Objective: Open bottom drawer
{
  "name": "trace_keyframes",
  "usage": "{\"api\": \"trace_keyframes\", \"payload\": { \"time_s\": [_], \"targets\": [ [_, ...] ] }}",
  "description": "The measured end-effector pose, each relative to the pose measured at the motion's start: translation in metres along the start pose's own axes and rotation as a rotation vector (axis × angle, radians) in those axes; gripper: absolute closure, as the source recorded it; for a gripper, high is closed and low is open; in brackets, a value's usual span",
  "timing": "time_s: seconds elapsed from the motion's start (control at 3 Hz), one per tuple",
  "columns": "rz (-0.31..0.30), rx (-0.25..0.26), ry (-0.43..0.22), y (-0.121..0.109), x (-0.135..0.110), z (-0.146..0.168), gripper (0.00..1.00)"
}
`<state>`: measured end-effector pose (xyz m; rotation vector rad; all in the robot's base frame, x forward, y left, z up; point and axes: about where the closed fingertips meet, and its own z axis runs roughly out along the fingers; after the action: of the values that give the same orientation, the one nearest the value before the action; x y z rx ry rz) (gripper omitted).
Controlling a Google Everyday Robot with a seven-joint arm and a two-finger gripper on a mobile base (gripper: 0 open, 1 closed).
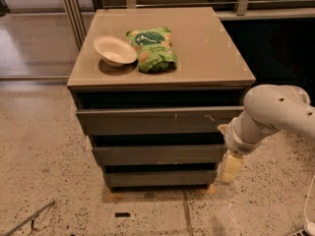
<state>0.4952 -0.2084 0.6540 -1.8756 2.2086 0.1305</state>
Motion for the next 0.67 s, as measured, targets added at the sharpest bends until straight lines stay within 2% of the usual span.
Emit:
{"api": "trace_keyframes", "payload": {
  "time_s": [0.33,0.67],
  "targets": [
    [-0.006,0.032,-0.011,-0.018,0.021,0.072,0.00],
    [0.028,0.019,-0.048,-0.040,0.042,0.138,0.00]
  ]
}}
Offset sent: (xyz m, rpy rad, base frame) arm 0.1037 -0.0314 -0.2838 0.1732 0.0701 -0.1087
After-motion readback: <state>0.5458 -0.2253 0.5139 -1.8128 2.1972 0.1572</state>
